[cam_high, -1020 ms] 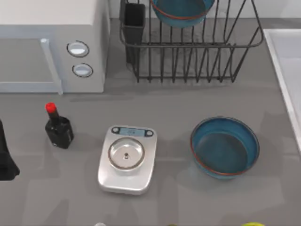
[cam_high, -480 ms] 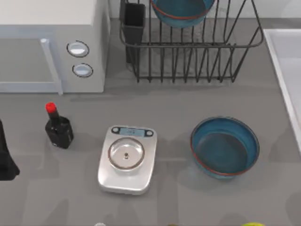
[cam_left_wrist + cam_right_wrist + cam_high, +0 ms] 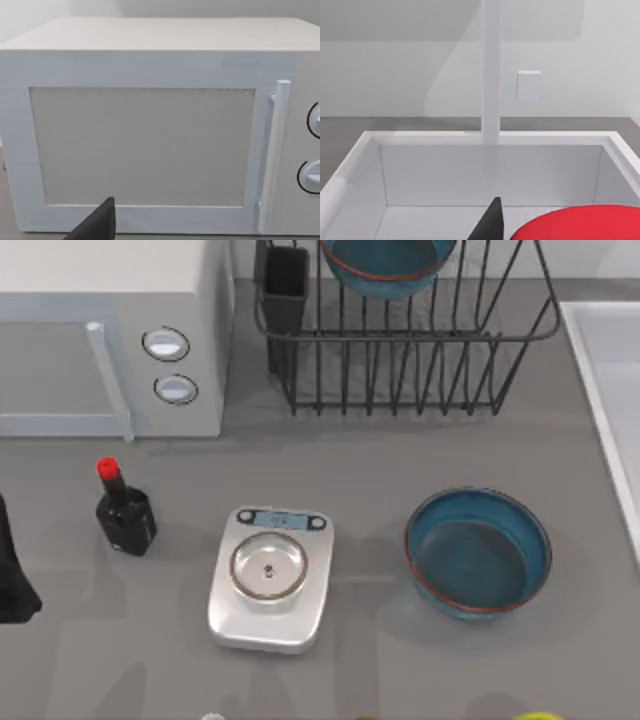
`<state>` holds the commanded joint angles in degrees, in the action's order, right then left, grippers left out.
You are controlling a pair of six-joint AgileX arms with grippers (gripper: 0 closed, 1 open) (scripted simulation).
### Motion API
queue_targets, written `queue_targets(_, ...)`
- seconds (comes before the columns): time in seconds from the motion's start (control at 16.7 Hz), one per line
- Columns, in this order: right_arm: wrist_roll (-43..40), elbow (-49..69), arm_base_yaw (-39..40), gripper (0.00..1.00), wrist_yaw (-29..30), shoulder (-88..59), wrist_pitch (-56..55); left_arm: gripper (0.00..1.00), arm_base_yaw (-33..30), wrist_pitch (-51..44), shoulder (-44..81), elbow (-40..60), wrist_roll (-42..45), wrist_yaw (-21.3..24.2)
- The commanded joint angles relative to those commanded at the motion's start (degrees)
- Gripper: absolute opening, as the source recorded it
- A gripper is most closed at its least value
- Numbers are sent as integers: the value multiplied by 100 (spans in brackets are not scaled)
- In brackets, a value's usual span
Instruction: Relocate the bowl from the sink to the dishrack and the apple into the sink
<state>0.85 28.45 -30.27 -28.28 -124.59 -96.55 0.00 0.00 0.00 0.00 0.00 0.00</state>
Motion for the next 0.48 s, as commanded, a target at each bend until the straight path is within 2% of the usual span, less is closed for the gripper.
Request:
queue_targets(0.42, -2, -41, 2, 0, 6, -240, -281, 100, 0, 0, 0, 0, 0, 0)
queue_targets(0.48, -2, -41, 2, 8, 6, -240, -281, 100, 0, 0, 0, 0, 0, 0)
